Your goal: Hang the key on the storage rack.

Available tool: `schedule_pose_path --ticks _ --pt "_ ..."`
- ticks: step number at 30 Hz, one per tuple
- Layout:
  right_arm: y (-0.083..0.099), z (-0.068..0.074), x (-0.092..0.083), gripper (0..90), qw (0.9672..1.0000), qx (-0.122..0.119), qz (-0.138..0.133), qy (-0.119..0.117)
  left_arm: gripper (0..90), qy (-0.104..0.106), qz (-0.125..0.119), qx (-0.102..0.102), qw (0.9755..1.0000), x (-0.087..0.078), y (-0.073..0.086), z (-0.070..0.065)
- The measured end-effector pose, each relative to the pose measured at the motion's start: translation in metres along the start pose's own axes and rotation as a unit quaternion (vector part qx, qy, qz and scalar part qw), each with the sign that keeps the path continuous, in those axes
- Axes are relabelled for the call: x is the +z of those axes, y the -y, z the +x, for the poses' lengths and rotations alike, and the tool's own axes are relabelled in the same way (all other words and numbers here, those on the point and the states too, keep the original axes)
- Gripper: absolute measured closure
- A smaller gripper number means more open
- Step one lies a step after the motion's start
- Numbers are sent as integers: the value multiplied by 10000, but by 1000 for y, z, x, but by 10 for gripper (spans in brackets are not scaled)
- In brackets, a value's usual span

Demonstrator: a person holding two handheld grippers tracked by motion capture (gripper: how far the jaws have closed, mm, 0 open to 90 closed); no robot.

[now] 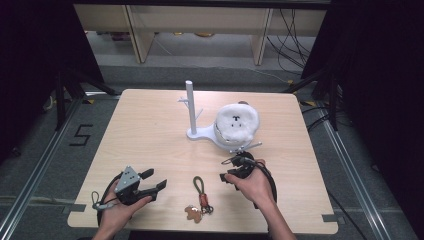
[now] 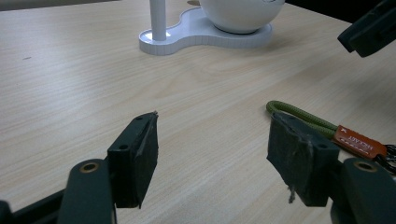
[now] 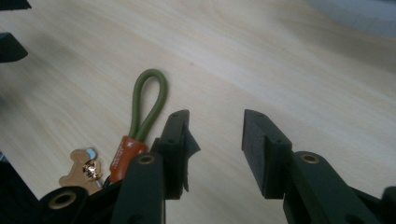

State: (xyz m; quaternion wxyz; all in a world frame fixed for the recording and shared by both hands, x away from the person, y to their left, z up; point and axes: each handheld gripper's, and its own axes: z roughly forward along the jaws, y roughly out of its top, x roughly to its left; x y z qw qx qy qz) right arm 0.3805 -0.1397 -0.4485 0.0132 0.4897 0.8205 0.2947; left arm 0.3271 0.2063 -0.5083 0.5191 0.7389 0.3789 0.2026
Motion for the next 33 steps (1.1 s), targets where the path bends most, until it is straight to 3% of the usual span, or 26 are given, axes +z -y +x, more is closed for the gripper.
schedule_pose_path --ticks 3,8,10,11,14,24,25,33 --pt "0 11 5 621 9997 3 225 -84 331 64 -63 -8 10000 0 1 0" --pt "-1 19 11 624 9993 51 355 -85 331 94 -60 -20 9999 1 2 0" --pt "-1 26 16 645 9983 44 486 -324 331 109 -37 -1 9999 0 2 -1" --pt "-1 29 18 645 9978 144 570 -317 331 118 -42 -1 9999 0 2 -2" --pt "0 32 26 645 9974 -114 627 -339 330 121 -63 2 9999 0 2 -3" --pt "0 49 39 632 9941 -190 1056 -176 330 100 30 13 9999 1 3 -4" --pt "0 51 42 629 9933 -305 1107 -144 330 99 29 9 9999 0 3 -4" --pt "-1 61 49 596 9904 -477 1296 60 330 129 -23 3 9999 0 3 -2"
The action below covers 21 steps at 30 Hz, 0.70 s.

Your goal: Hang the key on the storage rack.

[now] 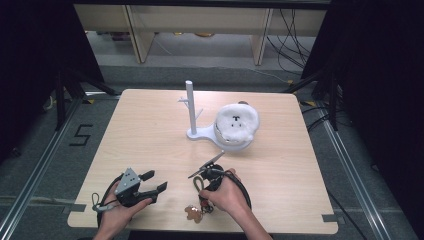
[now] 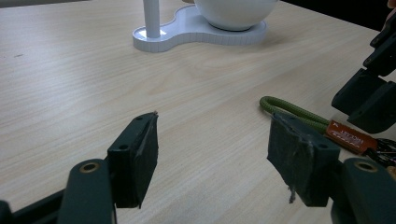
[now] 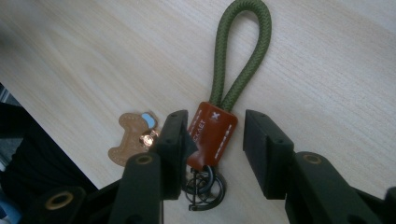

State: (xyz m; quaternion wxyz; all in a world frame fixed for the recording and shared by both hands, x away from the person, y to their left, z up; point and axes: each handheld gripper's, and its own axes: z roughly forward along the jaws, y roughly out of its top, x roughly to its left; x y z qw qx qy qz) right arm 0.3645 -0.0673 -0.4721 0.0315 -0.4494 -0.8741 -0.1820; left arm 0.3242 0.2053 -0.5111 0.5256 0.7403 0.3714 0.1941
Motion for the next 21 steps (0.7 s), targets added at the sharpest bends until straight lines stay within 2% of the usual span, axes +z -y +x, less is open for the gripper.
schedule_pose_path --ticks 3,4,5,6,8,9,11,12,13,14,15,16,17,19,20,21 --pt "-1 1 2 589 10000 -37 15 -37 330 -10 1 -6 10000 0 0 0" --pt "-1 4 3 590 9999 46 128 6 330 -21 -9 -18 10000 0 1 1" --pt "-1 4 3 590 9999 46 128 6 330 -21 -9 -18 10000 0 1 1" --pt "-1 4 4 590 9999 -93 92 -10 330 -20 -6 -14 10000 0 1 1" --pt "-1 7 6 590 9999 -41 136 -31 330 -23 -7 -4 10000 -1 1 2" --pt "-1 9 7 599 9997 -28 260 24 330 -25 -6 -3 10000 -1 1 2" --pt "-1 10 7 602 9995 12 290 84 330 -53 22 1 10000 -2 1 2" --pt "-1 9 9 627 9994 -90 331 41 330 -24 1 -27 10000 -1 1 2" --pt "-1 11 10 638 9994 -21 327 65 330 -24 1 -27 10000 -1 1 2" --pt "-2 10 12 651 9993 -237 260 92 330 -35 -3 -49 10000 -1 1 2" --pt "-2 10 12 651 9993 -237 260 92 330 -35 -3 -49 10000 -1 1 2" --pt "-2 13 12 677 9991 -64 407 50 330 -36 6 -44 10000 -1 1 2" --pt "-3 13 12 683 9991 -142 402 60 330 -30 7 -40 10000 -1 2 2" --pt "-3 14 13 692 9991 -70 413 58 331 -30 6 -45 10000 -1 2 2" --pt "-4 16 14 732 9984 93 550 2 331 -67 40 -56 10000 -1 2 2" --pt "-4 14 14 738 9989 -113 455 8 331 -67 40 -56 10000 -1 2 2"
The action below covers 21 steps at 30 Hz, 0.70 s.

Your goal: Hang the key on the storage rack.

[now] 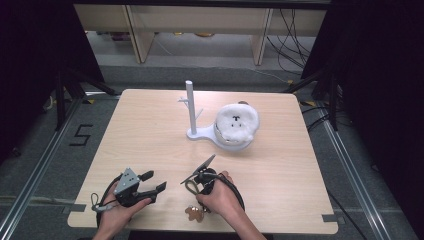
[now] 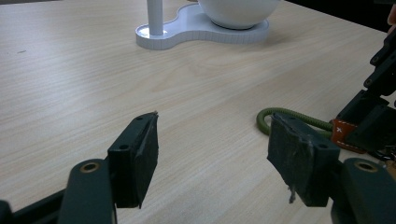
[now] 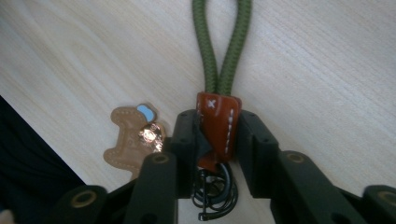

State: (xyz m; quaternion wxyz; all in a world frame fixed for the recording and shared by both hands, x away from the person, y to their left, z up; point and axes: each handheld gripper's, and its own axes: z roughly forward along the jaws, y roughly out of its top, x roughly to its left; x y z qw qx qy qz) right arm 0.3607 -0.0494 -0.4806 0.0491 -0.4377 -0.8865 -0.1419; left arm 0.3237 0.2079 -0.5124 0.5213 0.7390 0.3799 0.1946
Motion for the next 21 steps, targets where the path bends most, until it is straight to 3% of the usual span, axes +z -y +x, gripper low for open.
schedule_pose_path --ticks 2,3,4,7,10,12,18,19,20,21 --pt "0 -1 0 742 9999 -99 -21 6 331 37 -43 -12 10000 0 0 1" --pt "1 -1 -1 754 9999 91 0 -86 331 29 -43 -5 10000 0 1 2" --pt "1 -2 -1 764 9999 84 -15 -146 331 29 -43 -5 10000 0 1 2" --pt "4 -10 -4 790 9995 -62 -259 -186 331 43 -68 -46 10000 0 1 2" --pt "6 -11 -8 793 9991 -2 -381 -195 332 49 -43 -34 10000 0 1 2" --pt "8 -14 -6 795 9982 -101 -540 -234 331 7 4 -25 10000 0 1 1" --pt "10 -16 -12 798 9972 -103 -644 -363 335 29 -58 -41 10000 -1 1 1" --pt "11 -17 -18 798 9958 -1 -838 -362 336 6 -36 -101 9999 -2 0 1" --pt "11 -17 -18 798 9958 -1 -838 -362 337 6 -36 -101 9999 -2 0 1" --pt "11 -19 -24 798 9925 -104 -1139 -423 338 90 -101 -137 9998 -2 -1 1"
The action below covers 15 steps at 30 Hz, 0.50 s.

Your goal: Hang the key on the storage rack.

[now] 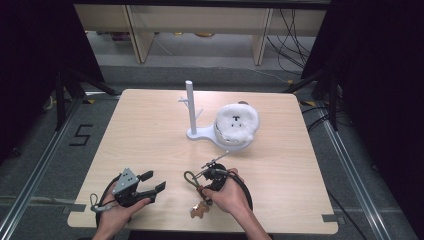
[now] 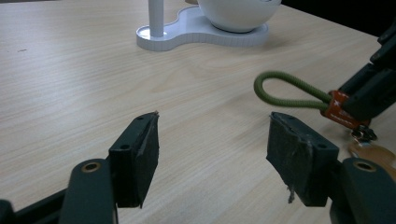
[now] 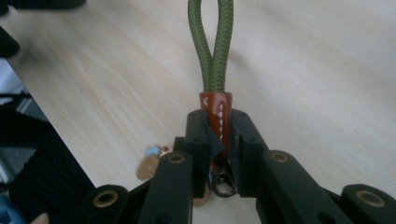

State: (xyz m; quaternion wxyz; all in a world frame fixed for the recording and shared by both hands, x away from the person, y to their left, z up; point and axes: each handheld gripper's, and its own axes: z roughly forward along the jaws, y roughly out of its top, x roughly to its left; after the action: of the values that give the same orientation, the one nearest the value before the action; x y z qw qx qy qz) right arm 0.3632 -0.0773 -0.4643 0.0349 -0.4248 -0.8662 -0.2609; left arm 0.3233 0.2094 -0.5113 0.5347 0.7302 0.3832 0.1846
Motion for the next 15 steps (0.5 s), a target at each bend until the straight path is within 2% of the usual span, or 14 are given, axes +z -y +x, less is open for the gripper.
schedule_pose_path --ticks 1,2,3,4,5,7,8,9,10,11,12,13,14,15 --pt "0 0 0 798 10000 0 0 0 340 0 0 0 10000 0 0 0" --pt "0 1 -6 798 9996 196 -193 -63 342 12 16 -19 10000 -1 -1 -1" --pt "0 0 -9 798 9994 194 -291 50 343 33 -12 -30 10000 -1 -2 -2" --pt "0 0 -11 798 9989 228 -407 25 345 102 -52 -29 9999 0 -2 -2" --pt "0 -2 -13 798 9983 89 -579 -63 346 102 -52 -29 9999 0 -2 -2" --pt "0 -2 -15 797 9973 87 -729 -40 347 89 -18 -101 9999 -1 -4 -3" --pt "0 -3 -16 798 9959 67 -891 -115 347 180 -131 -154 9996 0 -5 -4" --pt "2 -3 -20 797 9941 110 -1079 37 350 169 -144 -166 9996 -1 -8 -4" --pt "2 -3 -21 798 9912 -7 -1311 -192 353 158 -133 -183 9996 -2 -10 -5" --pt "2 -3 -21 798 9912 -7 -1311 -192 357 158 -133 -183 9996 -2 -10 -5" --pt "3 -5 -23 797 9867 -112 -1612 -197 363 291 -196 -276 9990 -1 -13 -6" --pt "3 -6 -24 798 9841 -142 -1762 -191 370 292 -173 -307 9990 -2 -15 -7" --pt "4 -4 -25 798 9821 -37 -1868 -246 376 405 -241 -314 9984 -1 -16 -7" --pt "4 -6 -25 798 9792 -191 -2010 -212 383 405 -241 -314 9984 -1 -16 -7"
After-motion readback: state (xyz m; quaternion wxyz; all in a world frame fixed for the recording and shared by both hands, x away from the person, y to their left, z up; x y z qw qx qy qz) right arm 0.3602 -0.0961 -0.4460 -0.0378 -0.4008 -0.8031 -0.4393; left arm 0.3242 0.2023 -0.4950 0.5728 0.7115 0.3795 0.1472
